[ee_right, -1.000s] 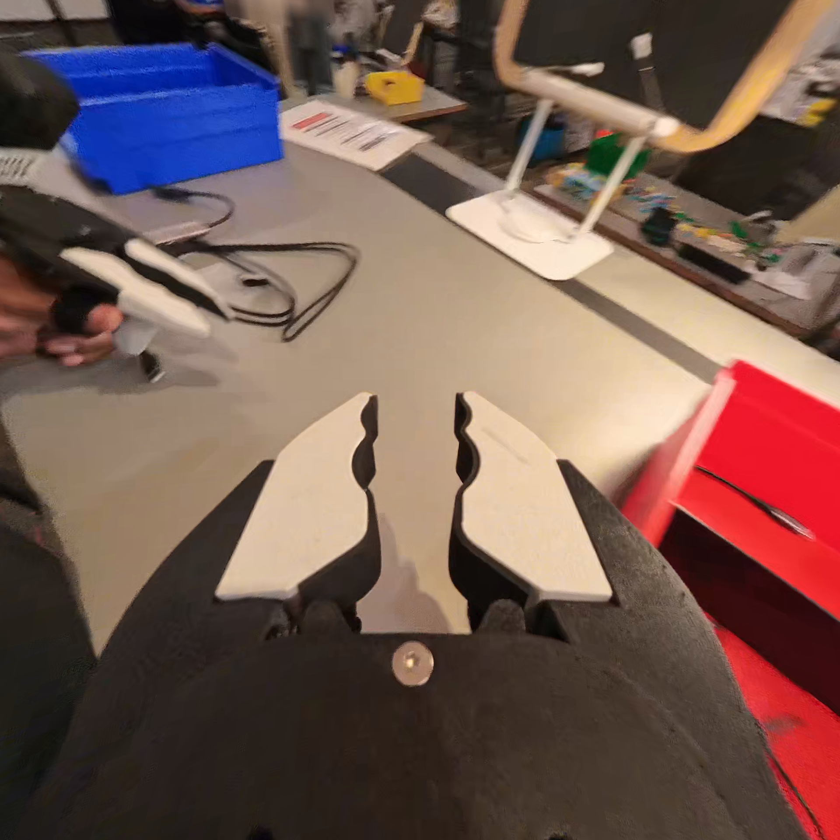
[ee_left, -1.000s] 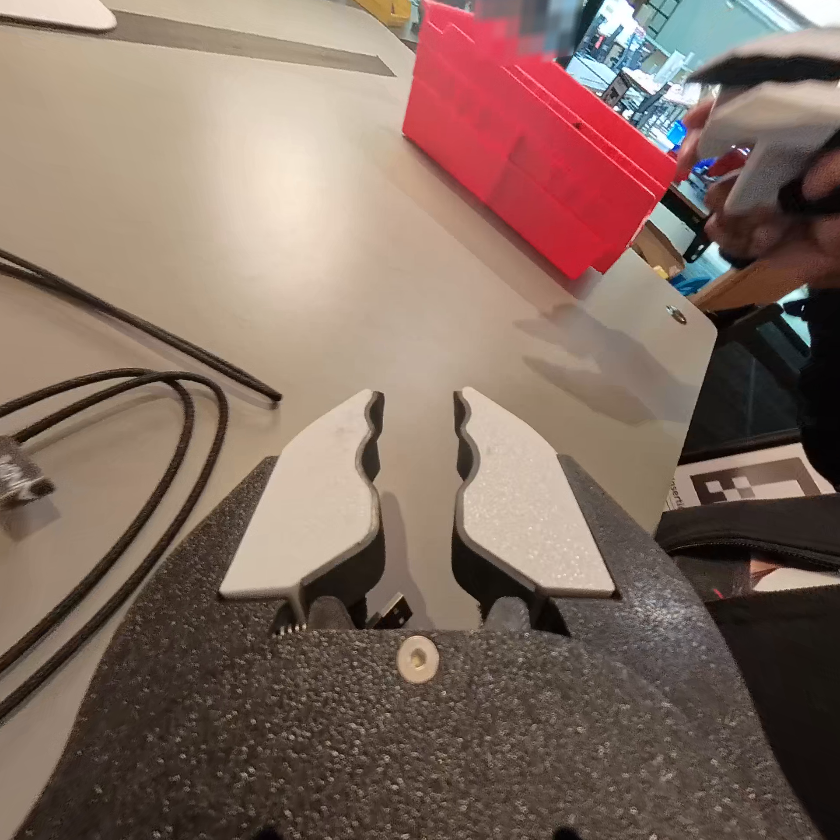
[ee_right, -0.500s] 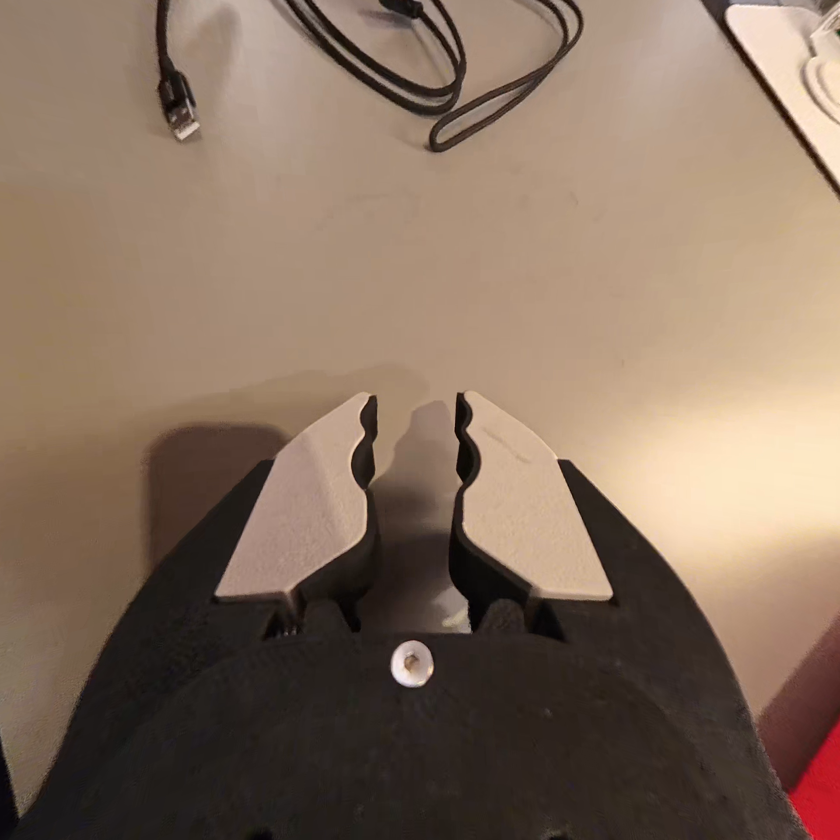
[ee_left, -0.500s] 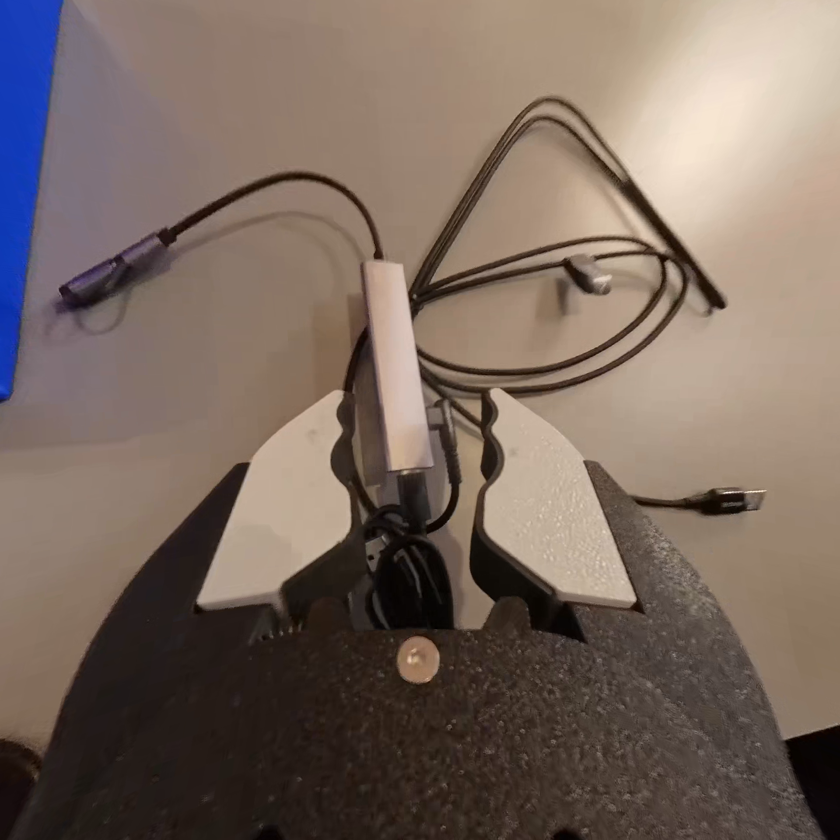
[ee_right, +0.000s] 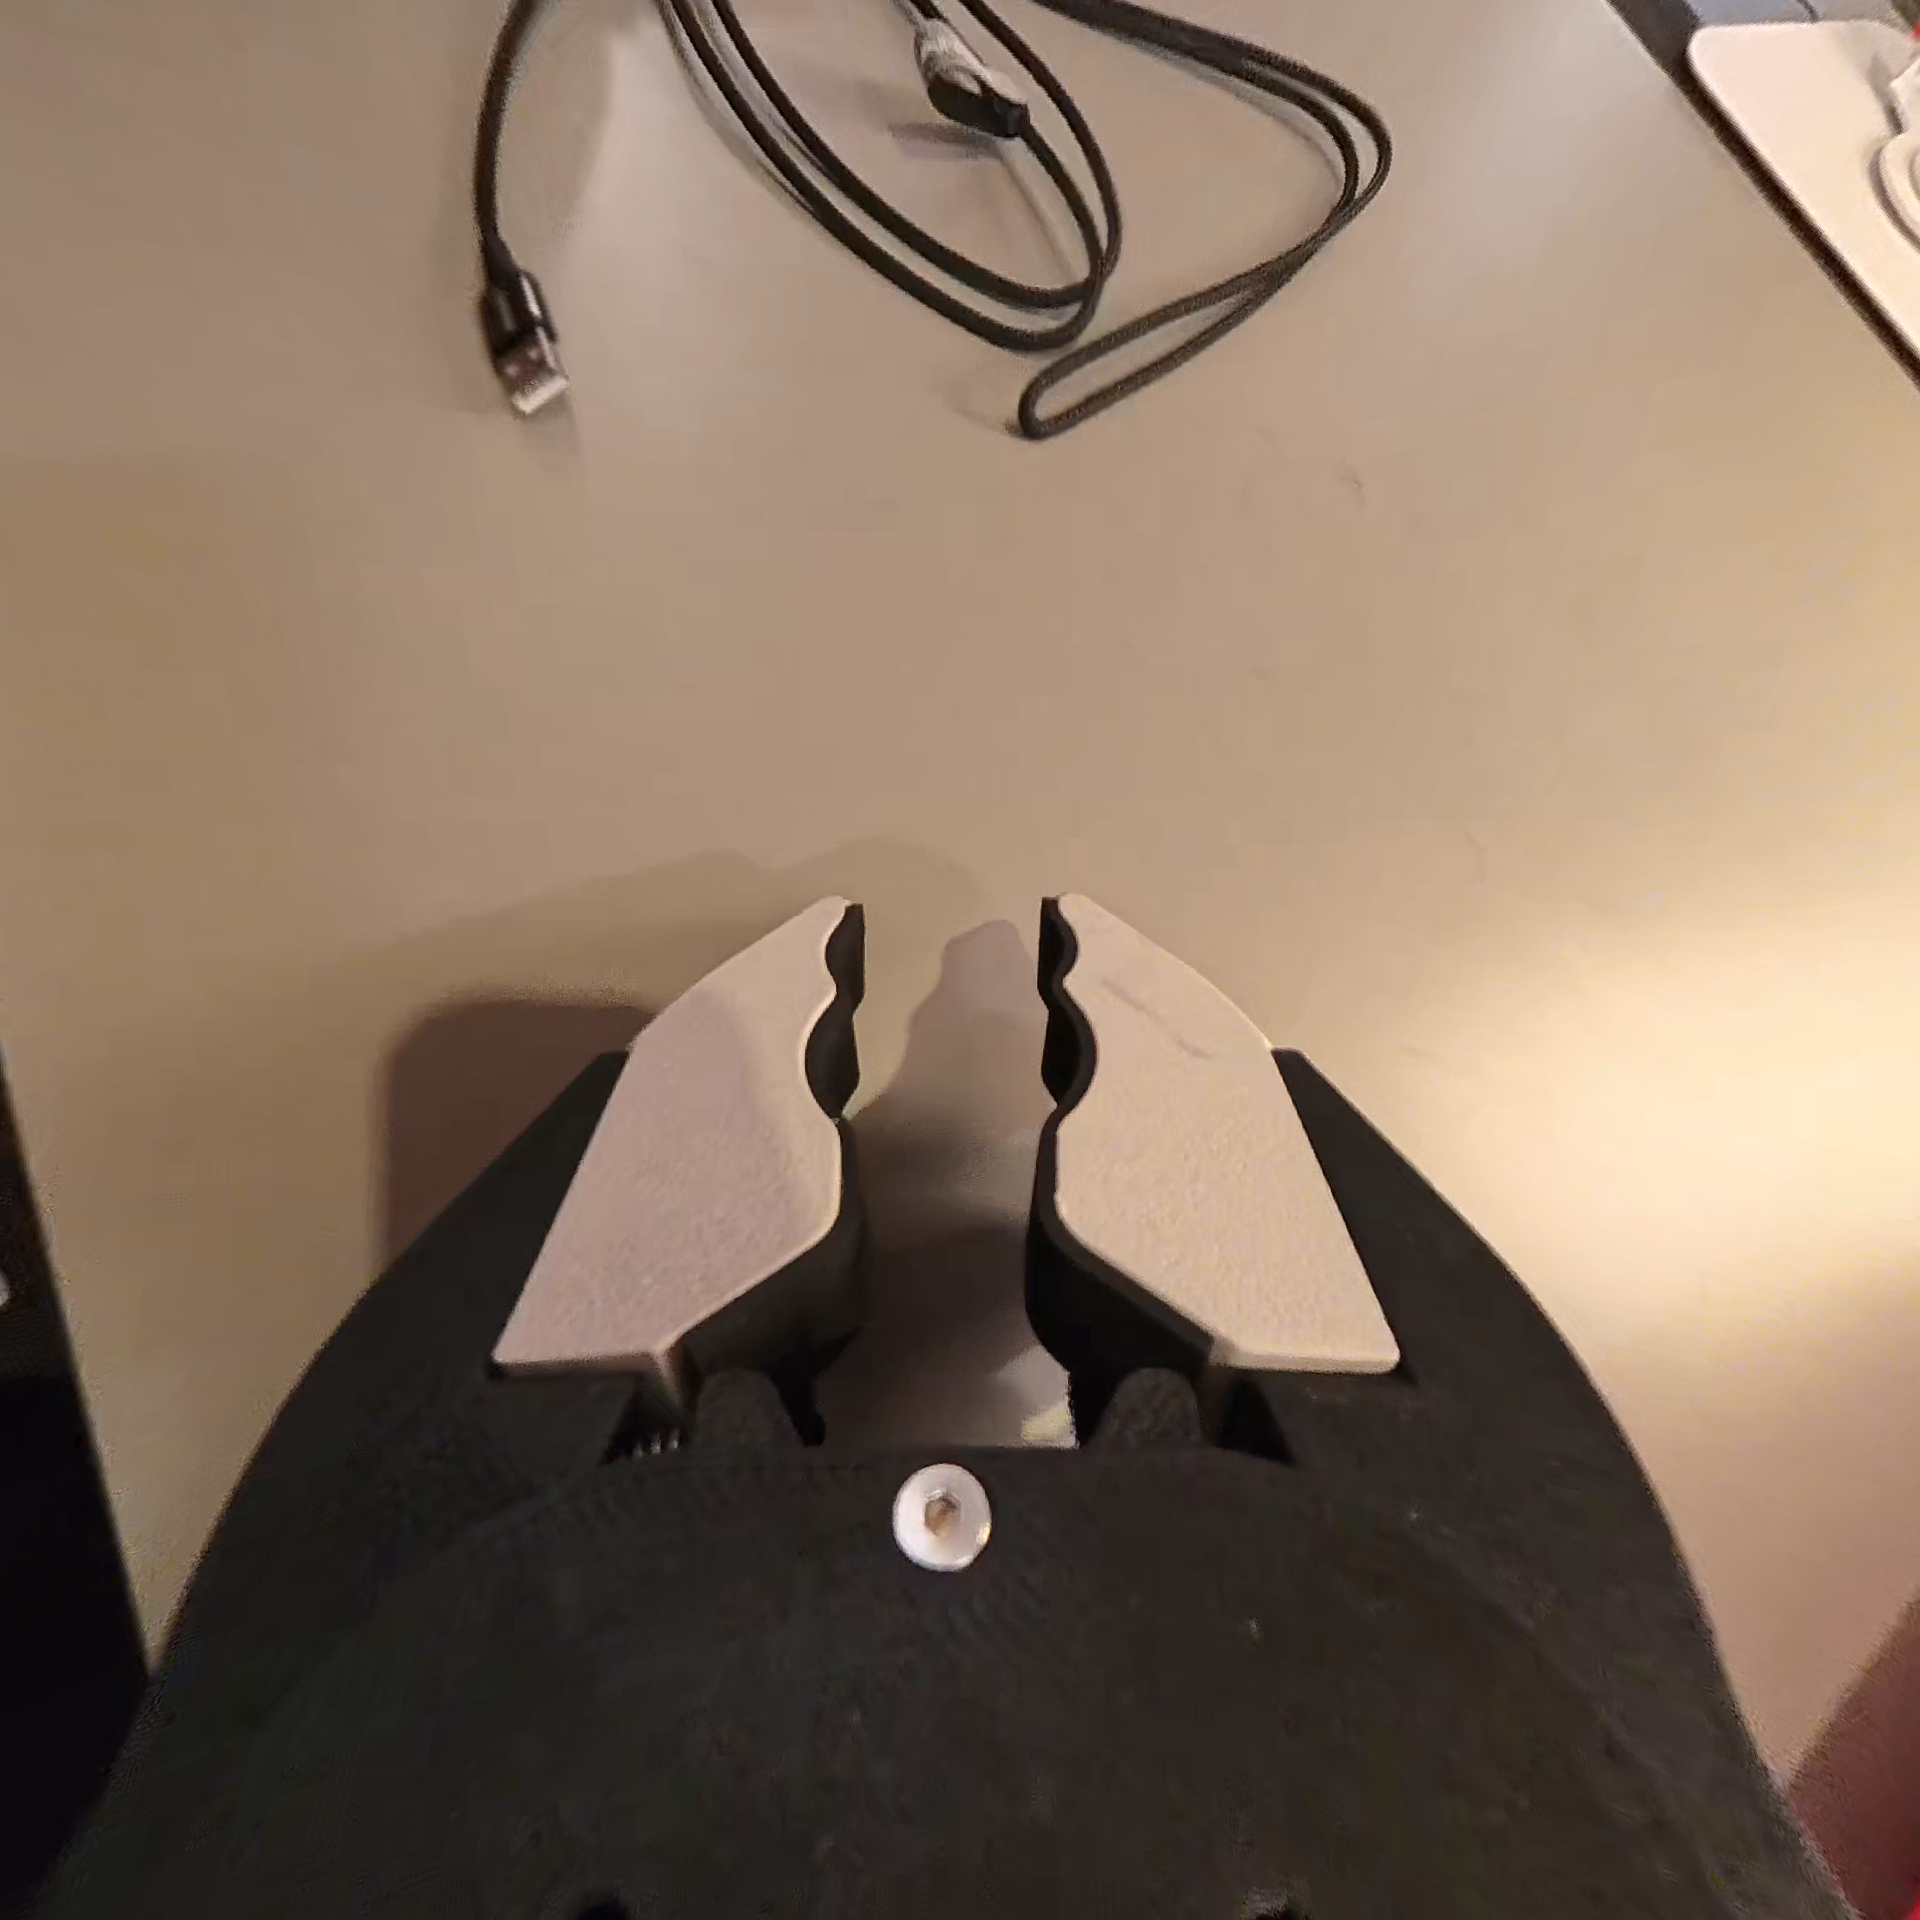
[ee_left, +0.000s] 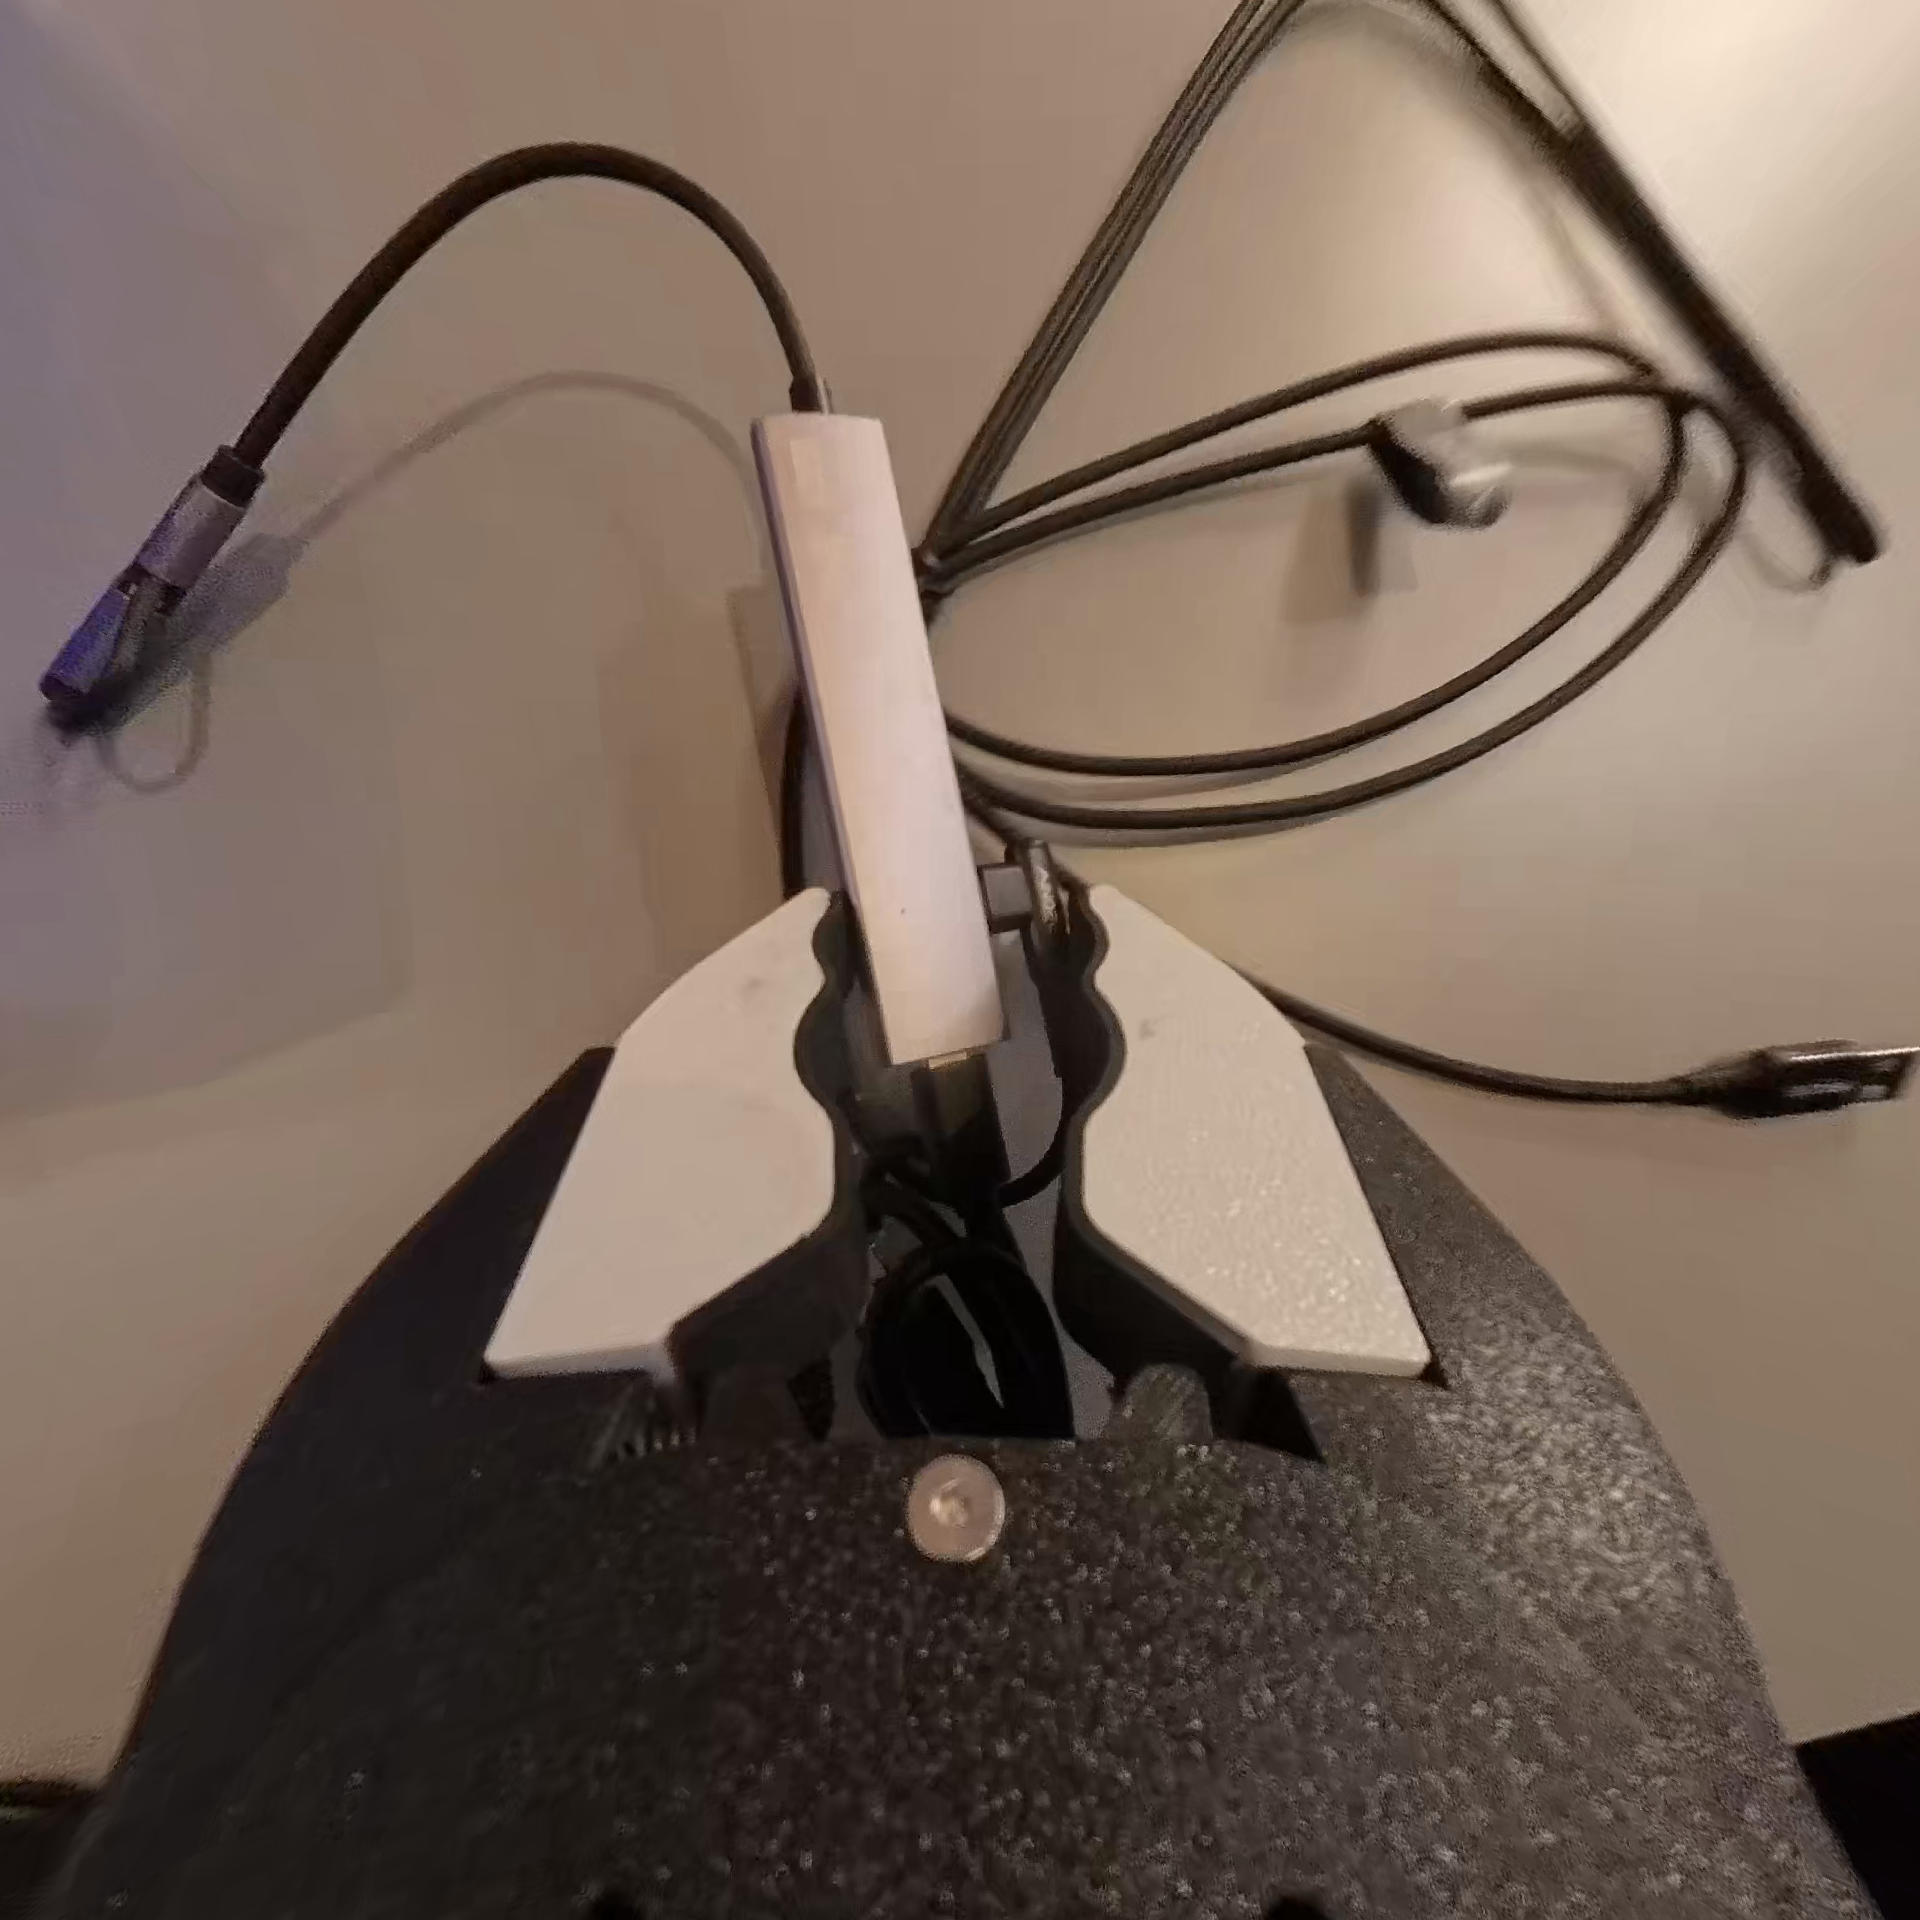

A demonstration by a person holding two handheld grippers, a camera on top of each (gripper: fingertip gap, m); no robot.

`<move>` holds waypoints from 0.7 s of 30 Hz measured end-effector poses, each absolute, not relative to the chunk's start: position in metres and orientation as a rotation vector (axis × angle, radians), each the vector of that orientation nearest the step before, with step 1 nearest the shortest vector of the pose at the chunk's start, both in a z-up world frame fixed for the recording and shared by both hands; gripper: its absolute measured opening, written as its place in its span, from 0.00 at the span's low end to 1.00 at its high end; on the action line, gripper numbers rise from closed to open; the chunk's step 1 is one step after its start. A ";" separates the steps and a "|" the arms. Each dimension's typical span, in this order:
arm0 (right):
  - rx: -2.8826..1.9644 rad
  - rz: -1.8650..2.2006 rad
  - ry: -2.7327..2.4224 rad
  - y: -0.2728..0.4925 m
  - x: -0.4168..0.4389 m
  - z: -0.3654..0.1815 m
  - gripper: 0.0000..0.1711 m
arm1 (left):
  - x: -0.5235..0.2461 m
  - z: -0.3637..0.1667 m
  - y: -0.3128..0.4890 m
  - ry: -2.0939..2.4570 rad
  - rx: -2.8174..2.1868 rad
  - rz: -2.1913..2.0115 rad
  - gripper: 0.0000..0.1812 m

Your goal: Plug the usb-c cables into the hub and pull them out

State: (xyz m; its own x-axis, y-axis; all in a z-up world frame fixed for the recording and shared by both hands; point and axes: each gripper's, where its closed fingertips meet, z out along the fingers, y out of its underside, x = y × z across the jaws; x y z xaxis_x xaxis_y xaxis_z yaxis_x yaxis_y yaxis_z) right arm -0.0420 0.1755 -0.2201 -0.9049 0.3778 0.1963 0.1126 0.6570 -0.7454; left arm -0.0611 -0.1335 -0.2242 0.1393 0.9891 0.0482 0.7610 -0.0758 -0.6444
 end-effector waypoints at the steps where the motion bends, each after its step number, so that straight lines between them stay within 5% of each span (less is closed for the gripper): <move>1: -0.393 1.134 -2.534 0.173 -0.039 -0.218 0.19 | -0.063 -0.218 -0.129 -1.646 -1.863 0.557 0.22; 13: -0.494 1.665 -2.352 0.102 -0.018 -0.153 0.18 | -0.068 -0.158 -0.006 -1.196 -1.503 0.237 0.22; 21: -1.065 1.959 -2.272 0.081 -0.042 -0.130 0.16 | -0.053 -0.154 0.025 -0.943 -1.607 0.326 0.22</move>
State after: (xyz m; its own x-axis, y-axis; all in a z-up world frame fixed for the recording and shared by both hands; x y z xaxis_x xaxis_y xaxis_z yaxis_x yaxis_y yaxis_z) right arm -0.0422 0.0811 -0.1305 -0.7754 0.4514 -0.4416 0.5031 0.0191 -0.8640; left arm -0.0530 0.0246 -0.1536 0.6339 0.7206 0.2809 0.3939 0.0118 -0.9191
